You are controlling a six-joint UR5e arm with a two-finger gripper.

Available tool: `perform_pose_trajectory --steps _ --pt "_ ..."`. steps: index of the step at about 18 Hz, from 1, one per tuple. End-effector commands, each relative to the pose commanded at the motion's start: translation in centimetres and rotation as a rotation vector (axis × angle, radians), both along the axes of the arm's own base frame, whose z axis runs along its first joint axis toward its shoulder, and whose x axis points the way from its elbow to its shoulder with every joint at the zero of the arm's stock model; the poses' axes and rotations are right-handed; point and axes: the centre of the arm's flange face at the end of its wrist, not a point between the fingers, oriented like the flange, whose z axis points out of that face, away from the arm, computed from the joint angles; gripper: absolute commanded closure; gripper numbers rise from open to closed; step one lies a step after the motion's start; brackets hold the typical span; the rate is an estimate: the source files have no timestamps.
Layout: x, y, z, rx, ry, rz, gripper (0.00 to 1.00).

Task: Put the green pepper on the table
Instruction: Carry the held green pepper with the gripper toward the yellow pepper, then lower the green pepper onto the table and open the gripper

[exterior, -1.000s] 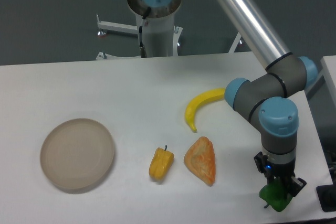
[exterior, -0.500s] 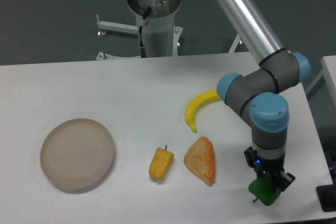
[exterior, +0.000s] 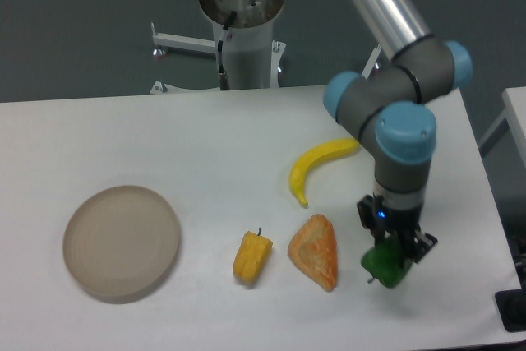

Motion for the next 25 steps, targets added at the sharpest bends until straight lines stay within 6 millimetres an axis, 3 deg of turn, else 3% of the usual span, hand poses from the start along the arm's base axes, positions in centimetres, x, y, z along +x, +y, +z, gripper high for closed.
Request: perform_pose_trajectory --steps 3,6,9,12,15,20,25 --pt "3.5 -2.8 0.4 0.004 -0.053 0.021 0.67" --pt "6.1 -4.1 -0.5 0.016 -0.129 0.100 0.67" --pt "10.5 -4.1 -0.8 0.019 -0.187 0.180 0.67" --pt "15.0 -3.3 -2.4 -0.012 -0.223 0.204 0.66" --pt "17.7 -3.3 -4.6 -0.050 -0.242 0.176 0.66" --pt "20.0 -3.9 -7.1 -0.089 -0.271 0.151 0.66" --pt "20.6 -3.9 -7.9 -0.085 -0.310 0.144 0.66"
